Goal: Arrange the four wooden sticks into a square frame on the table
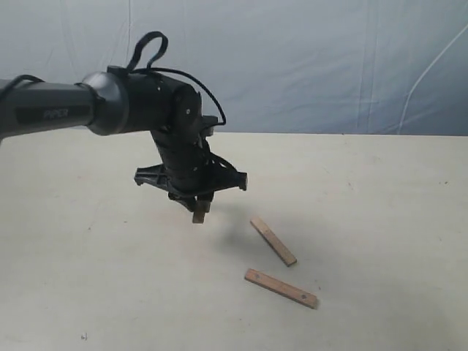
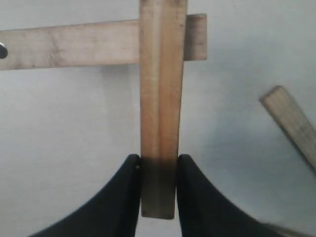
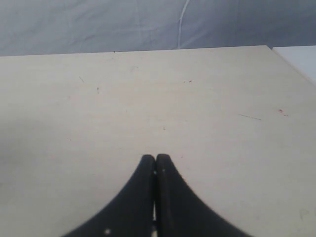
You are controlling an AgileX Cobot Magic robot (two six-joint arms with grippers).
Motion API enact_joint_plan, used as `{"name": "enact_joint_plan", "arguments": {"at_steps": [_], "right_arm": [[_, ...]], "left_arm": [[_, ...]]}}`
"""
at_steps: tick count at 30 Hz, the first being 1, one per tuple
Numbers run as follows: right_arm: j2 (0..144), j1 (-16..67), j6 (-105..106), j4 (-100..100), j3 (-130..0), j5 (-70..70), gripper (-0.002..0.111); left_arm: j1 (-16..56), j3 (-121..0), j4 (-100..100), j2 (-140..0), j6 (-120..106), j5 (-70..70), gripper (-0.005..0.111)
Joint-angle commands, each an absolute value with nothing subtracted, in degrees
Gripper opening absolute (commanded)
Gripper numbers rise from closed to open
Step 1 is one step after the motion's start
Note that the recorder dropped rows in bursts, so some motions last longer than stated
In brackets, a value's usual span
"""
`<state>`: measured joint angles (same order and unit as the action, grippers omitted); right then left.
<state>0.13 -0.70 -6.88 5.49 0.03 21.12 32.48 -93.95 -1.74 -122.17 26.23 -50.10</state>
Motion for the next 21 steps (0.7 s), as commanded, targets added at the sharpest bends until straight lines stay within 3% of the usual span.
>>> {"name": "enact_joint_plan", "arguments": {"at_steps": [1,5,9,17,19,21], "right_arm": [[0.0,-0.6,-6.6,5.5,0.0,20.8,-0.001],[0.0,-0.6,-6.6,5.5,0.0,21.0,-0.001],[0.0,-0.6,-6.6,5.5,0.0,20.9,-0.001],[0.0,-0.6,-6.6,5.5,0.0,20.9,-0.001],[0.0,-0.6,-6.6,5.5,0.0,20.9,-0.001],[0.0,-0.6,-6.6,5.5,0.0,20.9,-0.001]], "left_arm": [[32.8,-94.1,-3.1,-125.5,28.5,-49.0,0.000],[32.8,-94.1,-4.8,-126.8,29.9,-48.1,0.000],[32.7,-94.1,-4.6,-126.8,30.0,-47.2,0.011],[32.6,-94.1,-4.6,-126.8,29.8,-46.2,0.061],[32.1,-94.3,-4.6,-126.2,29.8,-46.4,0.064],[31.3,-94.3,-4.6,-124.9,29.2,-47.4,0.058]]}}
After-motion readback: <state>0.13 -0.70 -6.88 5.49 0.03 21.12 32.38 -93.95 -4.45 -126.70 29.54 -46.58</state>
